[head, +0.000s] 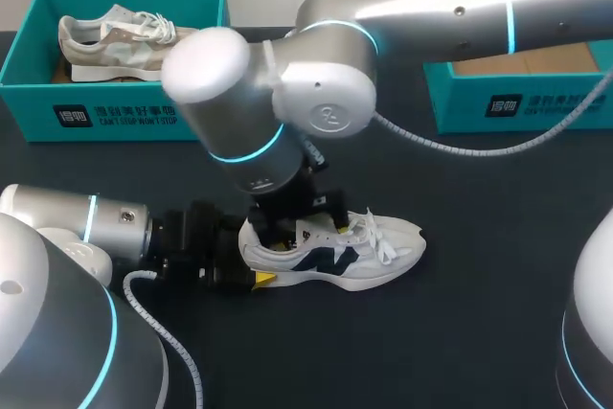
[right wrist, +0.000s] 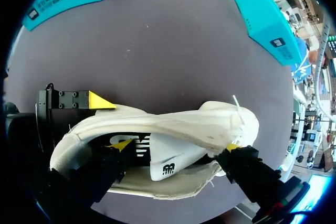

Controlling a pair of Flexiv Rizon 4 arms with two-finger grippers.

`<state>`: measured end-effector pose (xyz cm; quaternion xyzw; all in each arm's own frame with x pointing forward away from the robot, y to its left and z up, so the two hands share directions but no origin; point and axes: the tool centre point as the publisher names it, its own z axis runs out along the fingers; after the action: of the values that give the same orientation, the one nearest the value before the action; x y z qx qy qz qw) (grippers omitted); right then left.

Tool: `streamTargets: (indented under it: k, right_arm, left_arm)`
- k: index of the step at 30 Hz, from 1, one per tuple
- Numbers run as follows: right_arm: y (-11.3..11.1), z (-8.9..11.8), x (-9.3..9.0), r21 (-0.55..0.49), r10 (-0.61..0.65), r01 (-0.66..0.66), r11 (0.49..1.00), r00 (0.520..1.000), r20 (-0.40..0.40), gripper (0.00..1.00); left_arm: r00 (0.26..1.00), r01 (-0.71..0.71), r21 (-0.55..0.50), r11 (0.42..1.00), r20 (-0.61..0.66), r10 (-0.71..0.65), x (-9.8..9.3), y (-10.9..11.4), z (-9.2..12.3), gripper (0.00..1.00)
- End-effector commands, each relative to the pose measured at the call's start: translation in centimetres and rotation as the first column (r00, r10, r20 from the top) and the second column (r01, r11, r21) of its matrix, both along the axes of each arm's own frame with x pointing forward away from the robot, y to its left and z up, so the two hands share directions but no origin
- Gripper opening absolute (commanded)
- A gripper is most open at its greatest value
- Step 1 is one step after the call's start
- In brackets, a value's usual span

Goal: Take the shoe out of the shoebox, open the shoe tongue, remove and reinsert the insole, then place the shoe into the shoebox

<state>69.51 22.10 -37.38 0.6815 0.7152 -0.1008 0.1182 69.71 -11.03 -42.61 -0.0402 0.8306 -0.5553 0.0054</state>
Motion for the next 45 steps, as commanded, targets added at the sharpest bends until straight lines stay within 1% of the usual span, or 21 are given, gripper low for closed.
streamTargets:
  k: [1, 9, 13, 22, 23, 24, 25, 26, 27, 29, 31, 37, 39, 41, 42, 43, 45]
  right_arm:
    - [0.5, -0.1, -0.8, -0.119, -0.205, 0.220, 0.968, 0.970, 0.129, 1.00]
    - [-1.2, 1.2, -1.1, -0.208, -0.220, 0.251, 0.945, 0.962, 0.162, 1.00]
    - [-2.1, 1.8, -1.0, -0.221, -0.231, 0.269, 0.938, 0.956, 0.182, 1.00]
    - [-3.0, 3.2, -0.8, -0.232, -0.242, 0.284, 0.930, 0.951, 0.191, 1.00]
    - [-3.2, 3.4, -0.8, -0.233, -0.245, 0.286, 0.930, 0.951, 0.189, 0.95]
    - [-3.3, 3.6, -0.7, -0.242, -0.246, 0.287, 0.927, 0.951, 0.187, 0.78]
    - [-3.5, 3.8, -0.7, -0.241, -0.246, 0.287, 0.927, 0.951, 0.188, 0.70]
    - [-3.7, 4.0, -0.6, -0.241, -0.246, 0.288, 0.927, 0.951, 0.188, 0.66]
    - [-4.0, 4.2, -0.6, -0.238, -0.250, 0.292, 0.926, 0.949, 0.190, 0.49]
    - [-4.5, 4.4, -0.5, -0.240, -0.255, 0.296, 0.925, 0.949, 0.188, 0.44]
    - [-5.0, 4.6, -0.5, -0.239, -0.263, 0.303, 0.923, 0.947, 0.186, 0.47]
    - [-6.0, 5.6, -0.3, -0.228, -0.278, 0.319, 0.920, 0.940, 0.196, 0.45]
    - [-6.3, 5.9, -0.2, -0.232, -0.279, 0.320, 0.918, 0.940, 0.194, 0.39]
    - [-6.6, 6.1, 0.0, -0.234, -0.277, 0.318, 0.919, 0.941, 0.193, 0.39]
    - [-6.7, 6.1, 0.1, -0.230, -0.278, 0.318, 0.920, 0.942, 0.189, 0.35]
    - [-6.9, 6.2, 0.1, -0.226, -0.279, 0.319, 0.920, 0.941, 0.189, 0.33]
    - [-7.0, 6.3, 0.1, -0.218, -0.284, 0.322, 0.921, 0.940, 0.186, 0.22]
  left_arm:
    - [1.000, 0.001, 0.002, 1.000, -0.001, -0.001, 0.0, -0.1, -0.7, 0.00]
    - [1.000, 0.001, 0.002, 1.000, -0.001, -0.001, 0.0, -0.1, -0.7, 0.00]
    - [1.000, 0.001, 0.002, 1.000, -0.001, -0.001, 0.0, -0.1, -0.7, 0.00]
    - [1.000, 0.001, 0.002, 1.000, -0.001, -0.001, 0.0, -0.1, -0.7, 0.00]
    - [1.000, 0.001, 0.002, 1.000, -0.001, -0.001, 0.0, -0.1, -0.7, 0.00]
    - [1.000, 0.001, 0.002, 1.000, -0.001, -0.001, 0.0, -0.1, -0.7, 0.00]
    - [1.000, 0.001, 0.002, 1.000, -0.001, -0.001, 0.0, -0.1, -0.7, 0.00]
    - [1.000, 0.001, 0.002, 1.000, -0.001, -0.001, 0.0, -0.1, -0.7, 0.00]
    - [1.000, 0.001, 0.002, 1.000, -0.001, -0.001, 0.0, -0.1, -0.7, 0.00]
    - [1.000, 0.001, 0.002, 1.000, -0.001, -0.001, 0.0, -0.1, -0.7, 0.00]
    - [1.000, 0.001, 0.002, 1.000, -0.001, -0.001, 0.0, -0.1, -0.7, 0.00]
    - [1.000, 0.001, 0.002, 1.000, -0.001, -0.001, 0.0, -0.1, -0.7, 0.00]
    - [1.000, 0.001, 0.002, 1.000, -0.001, -0.001, 0.0, -0.1, -0.7, 0.00]
    - [1.000, 0.001, 0.002, 1.000, -0.001, -0.001, 0.0, -0.1, -0.7, 0.00]
    - [1.000, 0.001, 0.002, 1.000, -0.001, -0.001, 0.0, -0.1, -0.7, 0.00]
    - [1.000, 0.001, 0.002, 1.000, -0.001, -0.001, 0.0, -0.1, -0.7, 0.00]
    - [1.000, 0.001, 0.002, 1.000, -0.001, -0.001, 0.0, -0.1, -0.7, 0.00]
